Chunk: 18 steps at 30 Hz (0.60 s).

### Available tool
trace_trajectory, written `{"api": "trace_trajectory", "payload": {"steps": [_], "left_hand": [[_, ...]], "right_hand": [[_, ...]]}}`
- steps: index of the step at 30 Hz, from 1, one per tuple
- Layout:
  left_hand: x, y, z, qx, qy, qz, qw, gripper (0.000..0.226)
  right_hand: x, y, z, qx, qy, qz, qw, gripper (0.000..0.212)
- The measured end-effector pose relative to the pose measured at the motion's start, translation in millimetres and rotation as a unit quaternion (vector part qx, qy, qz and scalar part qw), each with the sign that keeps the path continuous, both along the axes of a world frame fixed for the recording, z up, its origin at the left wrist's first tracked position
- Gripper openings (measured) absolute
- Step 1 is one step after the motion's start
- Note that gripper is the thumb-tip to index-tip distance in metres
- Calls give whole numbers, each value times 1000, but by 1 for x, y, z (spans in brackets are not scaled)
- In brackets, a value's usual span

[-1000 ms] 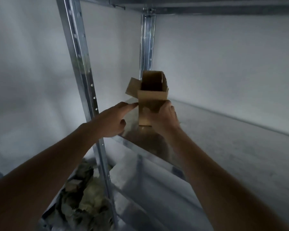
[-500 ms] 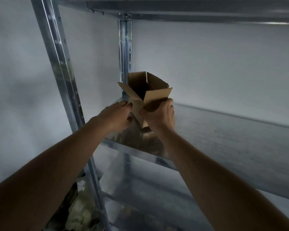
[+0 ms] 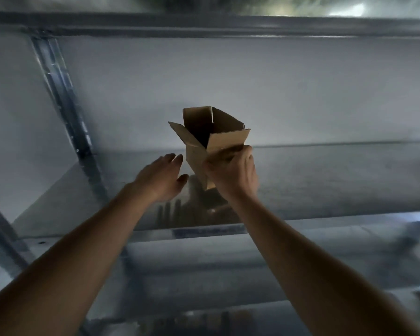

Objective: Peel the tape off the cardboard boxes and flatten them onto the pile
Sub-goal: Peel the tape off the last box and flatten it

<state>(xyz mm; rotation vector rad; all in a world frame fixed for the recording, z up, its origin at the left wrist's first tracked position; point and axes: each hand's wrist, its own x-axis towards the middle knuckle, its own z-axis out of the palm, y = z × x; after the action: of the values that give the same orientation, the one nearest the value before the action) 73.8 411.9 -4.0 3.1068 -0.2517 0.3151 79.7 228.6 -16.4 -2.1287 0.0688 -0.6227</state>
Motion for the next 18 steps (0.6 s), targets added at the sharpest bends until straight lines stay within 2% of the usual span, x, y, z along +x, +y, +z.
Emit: {"api": "trace_trajectory", "payload": {"steps": [8,18], "left_hand": [[22,-162,0,1,15,-86,996,68],[36,-378,-4,-21,25,-143,989,69]], "right_hand": [[-15,-155,3,-12,-19,-89,996,94],[-23,-364,-3,-43,-19,-139,989,93]]}}
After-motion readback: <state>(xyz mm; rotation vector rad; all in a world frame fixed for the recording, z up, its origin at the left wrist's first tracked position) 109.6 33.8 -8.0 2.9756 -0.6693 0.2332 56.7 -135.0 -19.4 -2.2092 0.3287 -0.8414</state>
